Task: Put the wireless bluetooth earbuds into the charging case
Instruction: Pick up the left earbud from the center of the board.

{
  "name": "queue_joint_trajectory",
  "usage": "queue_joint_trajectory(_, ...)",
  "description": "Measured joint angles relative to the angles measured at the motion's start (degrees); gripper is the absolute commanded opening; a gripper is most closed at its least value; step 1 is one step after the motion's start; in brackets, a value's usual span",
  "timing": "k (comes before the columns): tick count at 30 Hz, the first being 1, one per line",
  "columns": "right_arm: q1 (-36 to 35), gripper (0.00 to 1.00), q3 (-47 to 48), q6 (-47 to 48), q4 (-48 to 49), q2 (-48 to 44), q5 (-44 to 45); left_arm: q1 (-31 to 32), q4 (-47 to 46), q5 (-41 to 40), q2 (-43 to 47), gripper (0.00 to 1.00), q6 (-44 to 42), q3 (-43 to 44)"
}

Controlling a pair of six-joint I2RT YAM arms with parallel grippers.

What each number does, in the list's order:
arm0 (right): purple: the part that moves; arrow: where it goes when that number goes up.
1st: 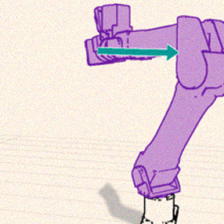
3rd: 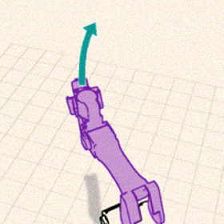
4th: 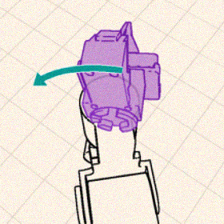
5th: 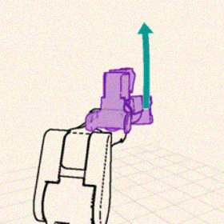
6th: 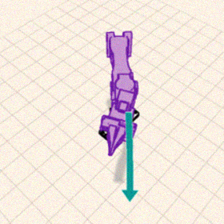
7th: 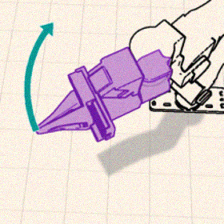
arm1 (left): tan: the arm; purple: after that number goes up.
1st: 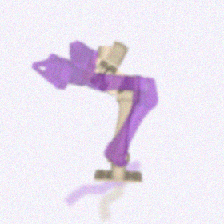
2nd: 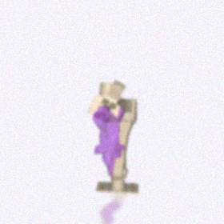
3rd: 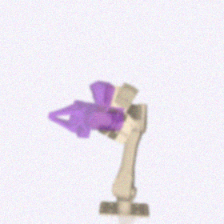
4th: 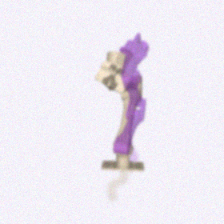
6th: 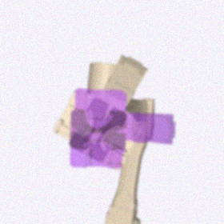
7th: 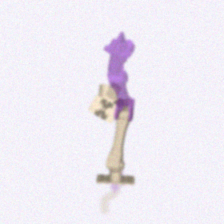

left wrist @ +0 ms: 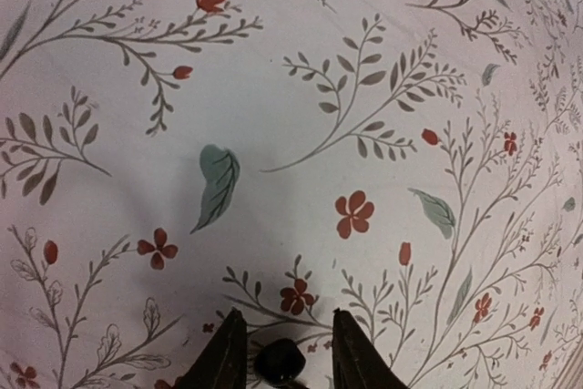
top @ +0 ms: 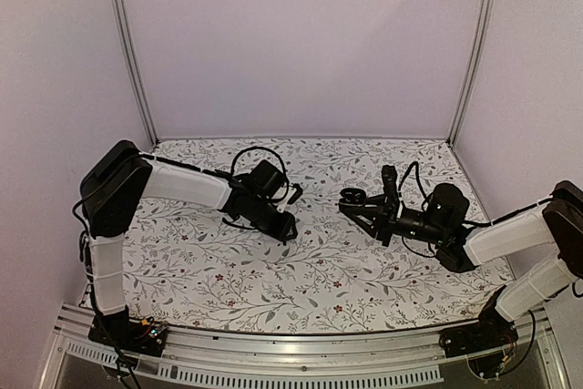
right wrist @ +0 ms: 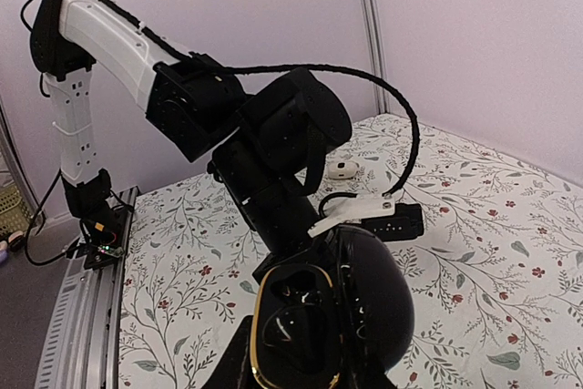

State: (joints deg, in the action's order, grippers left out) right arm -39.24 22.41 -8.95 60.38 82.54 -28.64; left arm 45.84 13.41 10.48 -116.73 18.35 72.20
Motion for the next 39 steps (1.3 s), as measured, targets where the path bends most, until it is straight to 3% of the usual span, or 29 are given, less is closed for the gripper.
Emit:
queue_joint_trajectory(11,0.0,0.0,-0.15,0.02,-0.02,0.0,0.04,1.38,13.07,-6.54,-0.98,0.31,-4.9,5.68)
queue_joint_trajectory(39,0.0,0.0,-0.37,0.22,-0.02,0.0,0.68,4.33,19.74,-13.51,-4.92,0.24,-8.31,12.57)
